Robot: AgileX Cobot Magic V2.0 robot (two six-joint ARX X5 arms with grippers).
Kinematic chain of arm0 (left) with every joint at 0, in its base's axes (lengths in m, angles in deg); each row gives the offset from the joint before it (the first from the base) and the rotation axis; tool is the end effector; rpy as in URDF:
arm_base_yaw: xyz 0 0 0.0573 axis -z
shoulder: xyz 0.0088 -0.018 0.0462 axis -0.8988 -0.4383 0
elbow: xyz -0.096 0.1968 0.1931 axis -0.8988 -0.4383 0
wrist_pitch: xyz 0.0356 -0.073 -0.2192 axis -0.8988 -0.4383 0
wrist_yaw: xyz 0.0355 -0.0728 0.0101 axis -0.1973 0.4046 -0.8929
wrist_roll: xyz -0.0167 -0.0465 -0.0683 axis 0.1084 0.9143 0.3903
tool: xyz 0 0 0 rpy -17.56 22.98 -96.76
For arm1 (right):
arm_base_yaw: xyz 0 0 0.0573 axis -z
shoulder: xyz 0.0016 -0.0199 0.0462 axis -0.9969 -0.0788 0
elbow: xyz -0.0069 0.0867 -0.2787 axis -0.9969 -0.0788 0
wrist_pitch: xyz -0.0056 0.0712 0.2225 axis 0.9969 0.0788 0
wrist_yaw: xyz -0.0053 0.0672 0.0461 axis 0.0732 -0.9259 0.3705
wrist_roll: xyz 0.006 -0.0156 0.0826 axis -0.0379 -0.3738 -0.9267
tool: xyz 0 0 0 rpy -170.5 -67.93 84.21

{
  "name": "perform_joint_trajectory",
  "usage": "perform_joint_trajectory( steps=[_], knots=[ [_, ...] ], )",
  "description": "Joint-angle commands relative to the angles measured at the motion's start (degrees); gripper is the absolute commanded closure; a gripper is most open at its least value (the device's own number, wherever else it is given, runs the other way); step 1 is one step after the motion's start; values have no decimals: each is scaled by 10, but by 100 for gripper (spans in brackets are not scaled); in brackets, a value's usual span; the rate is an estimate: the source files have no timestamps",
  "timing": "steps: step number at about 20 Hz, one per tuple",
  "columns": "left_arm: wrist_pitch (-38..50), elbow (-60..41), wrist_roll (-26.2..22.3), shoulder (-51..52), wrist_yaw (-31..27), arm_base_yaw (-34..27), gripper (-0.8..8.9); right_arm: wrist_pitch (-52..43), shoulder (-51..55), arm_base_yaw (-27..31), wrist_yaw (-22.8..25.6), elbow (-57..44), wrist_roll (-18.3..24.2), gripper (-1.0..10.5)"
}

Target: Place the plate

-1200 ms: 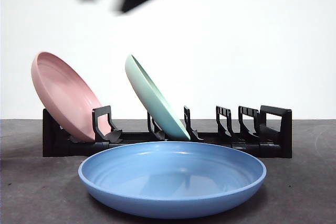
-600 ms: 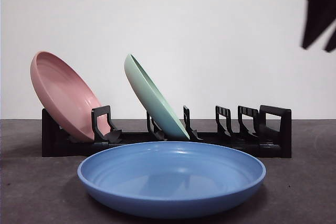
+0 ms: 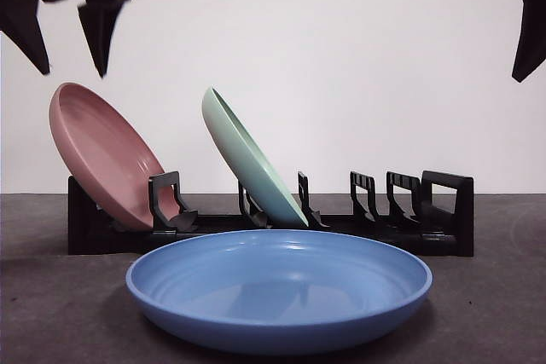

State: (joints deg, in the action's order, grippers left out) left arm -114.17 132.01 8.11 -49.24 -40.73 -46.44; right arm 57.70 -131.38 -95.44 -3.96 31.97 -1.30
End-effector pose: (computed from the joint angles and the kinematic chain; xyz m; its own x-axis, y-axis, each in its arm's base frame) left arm 0.3125 -0.0849 0.3316 0.5508 0.0232 -0.8343 0.0351 0.9981 0.0509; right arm 0.1919 0.0435 0.2889 0.6621 0.2543 -0.7050 -0.2503 0.9617 0.1118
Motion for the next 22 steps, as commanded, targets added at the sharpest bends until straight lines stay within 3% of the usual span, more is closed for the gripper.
perform_joint_trajectory(
  steps=[1, 12, 17, 22],
  knots=[
    [-4, 18, -4, -21, -26, 5, 473, -2, -3, -1, -1, 3, 9, 724],
    [7, 18, -4, -43, -44, 4, 491, -1, -3, -1, -1, 3, 8, 724],
    [7, 18, -5, -43, -44, 4, 789, 3, -3, -1, -1, 3, 8, 724],
    [-7, 41, -7, -43, -44, 4, 803, 4, -3, -1, -1, 3, 8, 724]
  ],
)
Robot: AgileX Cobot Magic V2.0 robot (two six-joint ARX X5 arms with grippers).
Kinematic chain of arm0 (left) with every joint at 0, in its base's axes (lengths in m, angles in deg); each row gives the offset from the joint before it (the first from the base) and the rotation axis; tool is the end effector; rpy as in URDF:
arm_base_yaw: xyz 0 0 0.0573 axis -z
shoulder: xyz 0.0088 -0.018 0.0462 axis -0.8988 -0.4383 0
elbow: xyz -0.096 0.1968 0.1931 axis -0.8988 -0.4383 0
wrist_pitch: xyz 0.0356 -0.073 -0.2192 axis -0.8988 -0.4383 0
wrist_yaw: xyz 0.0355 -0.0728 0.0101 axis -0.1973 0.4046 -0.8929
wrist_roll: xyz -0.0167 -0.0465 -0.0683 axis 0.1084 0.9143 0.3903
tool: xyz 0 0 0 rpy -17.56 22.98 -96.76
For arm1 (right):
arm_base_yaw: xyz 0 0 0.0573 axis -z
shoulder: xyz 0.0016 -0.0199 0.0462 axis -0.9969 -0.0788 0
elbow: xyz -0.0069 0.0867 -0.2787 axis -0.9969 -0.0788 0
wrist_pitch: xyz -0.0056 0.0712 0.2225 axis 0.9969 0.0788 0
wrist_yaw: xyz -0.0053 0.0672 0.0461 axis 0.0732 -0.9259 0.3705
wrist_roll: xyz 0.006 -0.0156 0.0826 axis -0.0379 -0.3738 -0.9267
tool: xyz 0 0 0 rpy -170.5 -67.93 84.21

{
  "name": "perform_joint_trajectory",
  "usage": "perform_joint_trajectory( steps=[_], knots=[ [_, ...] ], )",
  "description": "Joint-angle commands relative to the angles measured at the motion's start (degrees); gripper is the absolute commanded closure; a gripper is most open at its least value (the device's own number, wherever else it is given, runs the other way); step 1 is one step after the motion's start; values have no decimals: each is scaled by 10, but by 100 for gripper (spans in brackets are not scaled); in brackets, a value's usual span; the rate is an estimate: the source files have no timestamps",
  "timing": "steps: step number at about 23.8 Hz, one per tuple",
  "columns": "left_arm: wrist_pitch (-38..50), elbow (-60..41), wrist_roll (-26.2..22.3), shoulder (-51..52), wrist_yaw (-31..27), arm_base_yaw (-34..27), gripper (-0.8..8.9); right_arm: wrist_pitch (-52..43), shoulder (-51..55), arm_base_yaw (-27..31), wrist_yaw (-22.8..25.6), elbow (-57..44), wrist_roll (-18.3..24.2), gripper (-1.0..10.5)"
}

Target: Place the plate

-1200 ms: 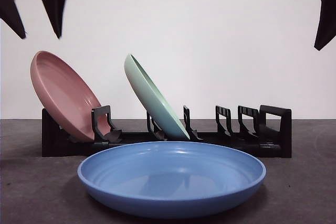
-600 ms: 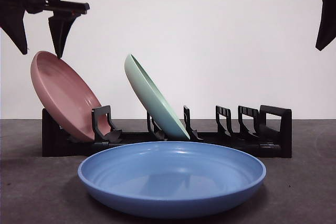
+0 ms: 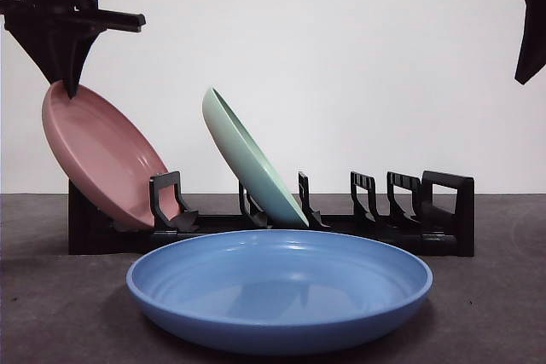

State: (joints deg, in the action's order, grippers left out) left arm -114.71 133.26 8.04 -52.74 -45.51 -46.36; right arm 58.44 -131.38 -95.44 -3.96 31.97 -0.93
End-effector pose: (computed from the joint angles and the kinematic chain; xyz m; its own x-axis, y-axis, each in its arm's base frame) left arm 0.3268 -0.0839 0.3197 0.5273 0.1151 -0.8419 -0.0023 0.9910 0.1340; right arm 0.1907 0.0433 0.2876 0.6531 0.2527 -0.7139 -0.2535 0.9612 0.1084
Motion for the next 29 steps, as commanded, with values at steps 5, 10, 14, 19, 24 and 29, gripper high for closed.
perform_joint_trajectory(
  steps=[5, 10, 14, 19, 24, 29],
  knots=[
    [-83, 109, -25, -8, -45, 3, 803, -3, -3, -1, -1, 3, 5, 724],
    [-191, 199, -45, -2, -75, 3, 803, -3, -3, -1, -1, 3, 5, 724],
    [-216, 200, -46, 26, -49, 4, 804, -3, -3, -1, -1, 3, 4, 724],
    [-232, 187, -42, 67, -3, 4, 804, -3, -3, -1, -1, 3, 4, 724],
    [-217, 108, -32, 136, 10, 4, 804, -3, -3, -1, -1, 3, 4, 724],
    [-152, -50, -26, 245, 41, 4, 804, -2, -3, -1, -1, 3, 4, 724]
  ],
)
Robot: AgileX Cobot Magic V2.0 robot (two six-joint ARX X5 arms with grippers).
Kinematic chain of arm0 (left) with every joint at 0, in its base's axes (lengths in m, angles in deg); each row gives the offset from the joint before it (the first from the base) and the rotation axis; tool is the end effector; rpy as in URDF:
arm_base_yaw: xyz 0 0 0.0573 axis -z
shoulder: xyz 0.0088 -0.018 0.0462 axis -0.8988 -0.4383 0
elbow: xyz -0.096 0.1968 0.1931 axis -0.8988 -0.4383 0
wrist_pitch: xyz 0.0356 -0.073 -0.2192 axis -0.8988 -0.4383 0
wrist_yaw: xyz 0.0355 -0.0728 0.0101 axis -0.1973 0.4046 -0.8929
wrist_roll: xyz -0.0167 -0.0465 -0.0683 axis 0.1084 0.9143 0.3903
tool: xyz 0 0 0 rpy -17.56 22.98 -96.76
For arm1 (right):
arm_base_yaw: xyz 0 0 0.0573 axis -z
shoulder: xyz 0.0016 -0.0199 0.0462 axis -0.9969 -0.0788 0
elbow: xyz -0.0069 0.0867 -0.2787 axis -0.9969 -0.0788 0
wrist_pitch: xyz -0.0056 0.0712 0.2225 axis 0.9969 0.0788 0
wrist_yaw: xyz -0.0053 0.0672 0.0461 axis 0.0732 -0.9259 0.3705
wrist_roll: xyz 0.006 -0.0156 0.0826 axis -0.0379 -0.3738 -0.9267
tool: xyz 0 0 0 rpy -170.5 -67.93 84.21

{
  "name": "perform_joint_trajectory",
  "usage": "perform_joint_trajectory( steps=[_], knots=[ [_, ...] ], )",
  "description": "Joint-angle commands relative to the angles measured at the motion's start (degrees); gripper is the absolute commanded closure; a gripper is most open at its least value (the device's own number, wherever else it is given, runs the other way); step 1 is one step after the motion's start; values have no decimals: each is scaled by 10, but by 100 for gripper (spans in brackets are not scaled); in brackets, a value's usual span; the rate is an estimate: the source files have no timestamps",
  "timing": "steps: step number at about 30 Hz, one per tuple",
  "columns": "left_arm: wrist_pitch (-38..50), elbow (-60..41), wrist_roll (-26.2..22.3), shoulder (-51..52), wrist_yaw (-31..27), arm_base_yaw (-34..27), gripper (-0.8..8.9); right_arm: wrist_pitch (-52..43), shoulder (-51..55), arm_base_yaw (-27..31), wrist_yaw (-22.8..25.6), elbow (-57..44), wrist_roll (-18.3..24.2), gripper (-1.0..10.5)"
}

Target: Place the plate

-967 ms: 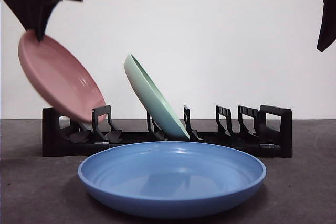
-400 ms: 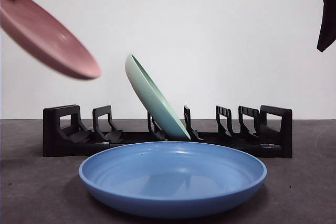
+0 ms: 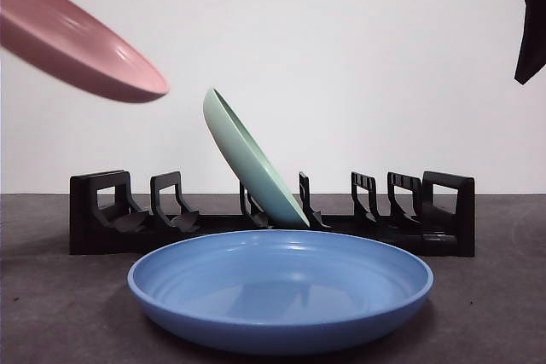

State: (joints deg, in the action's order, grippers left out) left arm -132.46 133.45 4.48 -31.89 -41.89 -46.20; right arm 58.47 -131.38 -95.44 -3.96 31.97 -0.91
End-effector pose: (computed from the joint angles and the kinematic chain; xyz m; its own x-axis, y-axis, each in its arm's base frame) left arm 0.2026 -0.0496 0.3907 0.5618 0.0382 -0.8264 0.0800 0.9917 0.1002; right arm 0.1906 0.0433 0.2876 0.6527 0.2527 -0.7143 -0.2537 0.9612 0.1082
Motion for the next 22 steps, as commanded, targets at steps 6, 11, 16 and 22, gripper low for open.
perform_joint_trajectory(
  steps=[6, 11, 16, 22],
  knots=[
    [99, -263, 64, 165, 85, 3, 804, -2, -3, -1, -1, 3, 4, 724],
    [158, -394, 118, 221, 179, 5, 804, -1, -3, -1, -1, 3, 4, 724],
    [225, -466, 165, 221, 195, 30, 804, 3, -3, -1, -1, 3, 4, 724],
    [308, -492, 216, 179, 204, 74, 804, 3, -3, -1, -1, 3, 4, 724]
  ],
)
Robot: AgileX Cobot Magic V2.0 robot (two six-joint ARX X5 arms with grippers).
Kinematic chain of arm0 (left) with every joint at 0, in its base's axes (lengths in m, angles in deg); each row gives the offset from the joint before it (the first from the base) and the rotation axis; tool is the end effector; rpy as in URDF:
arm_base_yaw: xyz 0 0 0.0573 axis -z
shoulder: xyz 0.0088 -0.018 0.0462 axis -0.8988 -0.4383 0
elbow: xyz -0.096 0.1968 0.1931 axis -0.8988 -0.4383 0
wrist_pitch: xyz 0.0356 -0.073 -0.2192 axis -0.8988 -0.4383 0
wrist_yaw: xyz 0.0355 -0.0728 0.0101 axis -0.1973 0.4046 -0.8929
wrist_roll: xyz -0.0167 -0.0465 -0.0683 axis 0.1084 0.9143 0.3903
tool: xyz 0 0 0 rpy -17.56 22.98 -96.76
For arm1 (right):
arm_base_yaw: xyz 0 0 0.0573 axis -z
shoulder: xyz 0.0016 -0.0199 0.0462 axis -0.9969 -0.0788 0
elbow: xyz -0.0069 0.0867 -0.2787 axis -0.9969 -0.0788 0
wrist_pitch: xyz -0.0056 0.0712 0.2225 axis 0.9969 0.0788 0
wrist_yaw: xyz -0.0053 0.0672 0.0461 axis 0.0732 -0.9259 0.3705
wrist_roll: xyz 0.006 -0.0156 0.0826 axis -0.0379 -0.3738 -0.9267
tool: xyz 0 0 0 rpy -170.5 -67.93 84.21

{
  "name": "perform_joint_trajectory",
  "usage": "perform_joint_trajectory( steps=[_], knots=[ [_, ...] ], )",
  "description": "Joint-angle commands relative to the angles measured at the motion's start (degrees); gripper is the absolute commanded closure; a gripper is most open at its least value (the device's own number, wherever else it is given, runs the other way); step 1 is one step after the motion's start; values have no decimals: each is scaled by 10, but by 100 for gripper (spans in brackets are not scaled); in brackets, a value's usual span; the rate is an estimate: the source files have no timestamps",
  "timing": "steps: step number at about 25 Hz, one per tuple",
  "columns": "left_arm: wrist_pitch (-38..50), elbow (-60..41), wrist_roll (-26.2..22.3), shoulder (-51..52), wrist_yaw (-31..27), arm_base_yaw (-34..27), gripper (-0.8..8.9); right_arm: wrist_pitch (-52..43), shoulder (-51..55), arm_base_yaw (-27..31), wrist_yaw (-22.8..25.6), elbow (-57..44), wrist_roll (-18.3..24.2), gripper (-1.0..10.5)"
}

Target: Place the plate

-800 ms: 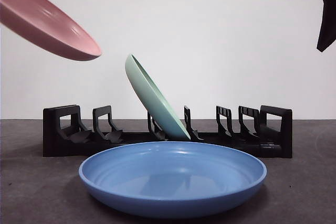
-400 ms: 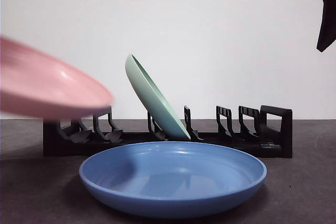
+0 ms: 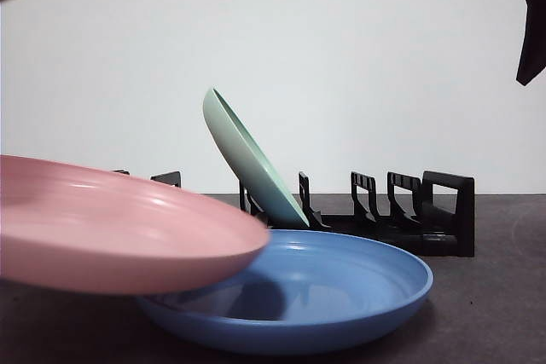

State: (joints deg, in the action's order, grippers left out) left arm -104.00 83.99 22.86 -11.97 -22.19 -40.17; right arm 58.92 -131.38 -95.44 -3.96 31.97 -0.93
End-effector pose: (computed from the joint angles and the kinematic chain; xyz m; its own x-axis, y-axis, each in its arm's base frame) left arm 0.1344 -0.0698 0.2293 0.4163 -0.3302 -0.8471 0.0691 0.9405 -0.3326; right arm 0.1899 0.0431 0.2868 0.6471 0.2517 -0.7196 -0.2526 0.9614 0.1091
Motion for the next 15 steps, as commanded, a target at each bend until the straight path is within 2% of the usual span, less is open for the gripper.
perform_joint_trajectory(
  steps=[1, 11, 15],
  knots=[
    [33, 3, 36, -31, 11, 23, 804, -2, -3, -1, -1, 3, 4, 724],
    [137, 3, 69, -142, 16, 78, 804, -2, -3, -1, -1, 3, 2, 724],
    [184, 3, 90, -176, 50, 86, 804, -2, -3, -1, -1, 3, 2, 724]
  ],
)
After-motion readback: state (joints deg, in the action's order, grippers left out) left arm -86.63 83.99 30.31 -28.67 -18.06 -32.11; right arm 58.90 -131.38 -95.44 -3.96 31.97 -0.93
